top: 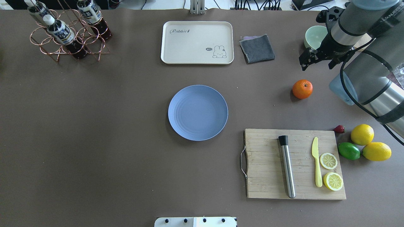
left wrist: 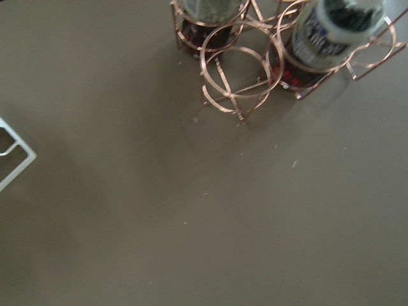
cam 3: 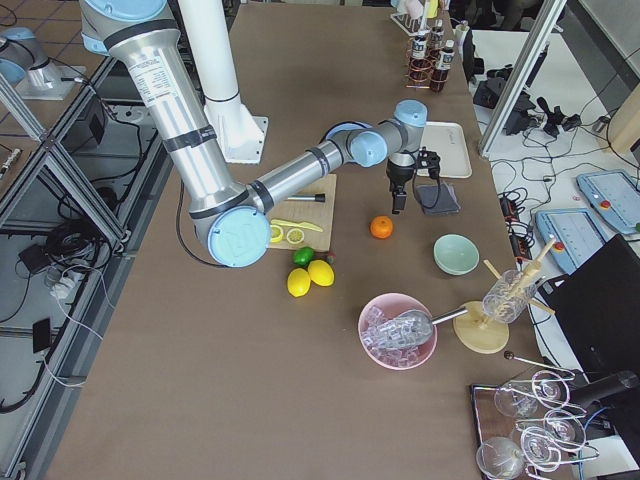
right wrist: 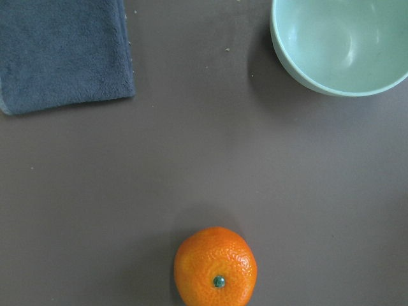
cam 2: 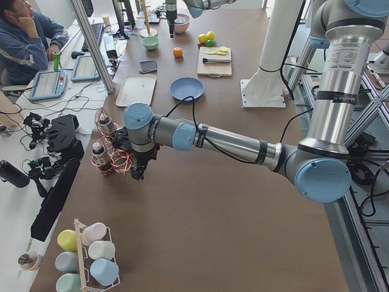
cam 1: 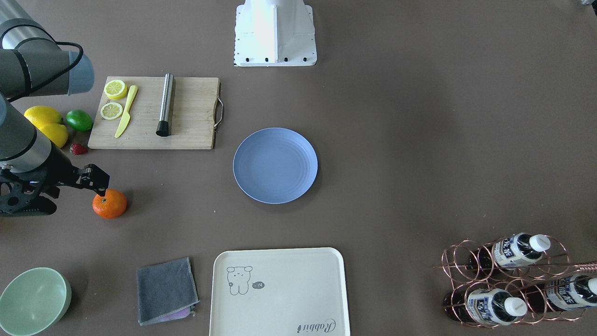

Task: Pick orange to plate
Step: 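Lower the right gripper onto the orange and close on it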

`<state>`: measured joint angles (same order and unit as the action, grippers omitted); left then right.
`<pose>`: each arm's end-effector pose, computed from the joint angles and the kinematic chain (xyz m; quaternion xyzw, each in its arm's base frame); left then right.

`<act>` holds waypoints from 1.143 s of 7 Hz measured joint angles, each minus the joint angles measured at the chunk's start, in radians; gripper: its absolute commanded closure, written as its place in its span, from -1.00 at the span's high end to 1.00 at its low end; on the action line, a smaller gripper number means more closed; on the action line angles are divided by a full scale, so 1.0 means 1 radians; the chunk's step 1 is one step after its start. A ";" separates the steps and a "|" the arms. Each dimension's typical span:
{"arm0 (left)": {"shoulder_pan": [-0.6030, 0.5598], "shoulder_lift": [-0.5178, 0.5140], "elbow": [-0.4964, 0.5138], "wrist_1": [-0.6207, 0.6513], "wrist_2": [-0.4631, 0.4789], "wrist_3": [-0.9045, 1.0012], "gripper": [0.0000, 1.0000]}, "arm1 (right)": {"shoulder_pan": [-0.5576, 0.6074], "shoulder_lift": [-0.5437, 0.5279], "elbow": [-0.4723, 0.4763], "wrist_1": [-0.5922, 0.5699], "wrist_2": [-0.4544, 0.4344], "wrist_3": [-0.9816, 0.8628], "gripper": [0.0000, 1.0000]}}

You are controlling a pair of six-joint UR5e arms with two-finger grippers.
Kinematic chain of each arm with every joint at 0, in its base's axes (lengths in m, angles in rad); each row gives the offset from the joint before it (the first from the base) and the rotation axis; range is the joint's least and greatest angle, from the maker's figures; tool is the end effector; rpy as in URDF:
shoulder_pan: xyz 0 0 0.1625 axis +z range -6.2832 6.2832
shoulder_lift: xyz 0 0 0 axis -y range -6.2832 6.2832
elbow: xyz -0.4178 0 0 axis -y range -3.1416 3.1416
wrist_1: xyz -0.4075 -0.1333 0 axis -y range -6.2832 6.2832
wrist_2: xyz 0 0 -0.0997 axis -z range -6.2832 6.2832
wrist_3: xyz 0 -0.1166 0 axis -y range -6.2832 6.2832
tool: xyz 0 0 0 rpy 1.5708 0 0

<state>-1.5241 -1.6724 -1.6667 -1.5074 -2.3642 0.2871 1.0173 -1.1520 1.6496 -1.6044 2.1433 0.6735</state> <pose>-0.0244 -0.5534 0.5659 0.1076 0.3753 0.1784 0.9032 -0.2878 -0.5992 0.3927 0.0221 -0.3517 -0.0088 0.9358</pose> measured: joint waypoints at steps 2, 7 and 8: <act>0.002 0.018 0.004 -0.004 -0.042 0.005 0.96 | -0.021 -0.028 -0.046 0.103 -0.006 0.008 0.98; 0.002 0.039 0.002 -0.008 -0.101 0.009 0.96 | -0.102 -0.046 -0.160 0.314 -0.034 0.126 0.98; 0.002 0.039 0.002 -0.008 -0.105 0.010 0.96 | -0.110 -0.042 -0.170 0.315 -0.047 0.128 0.98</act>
<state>-1.5217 -1.6329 -1.6648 -1.5156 -2.4694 0.2970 0.9070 -1.1940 1.4795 -1.2892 2.0962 0.8011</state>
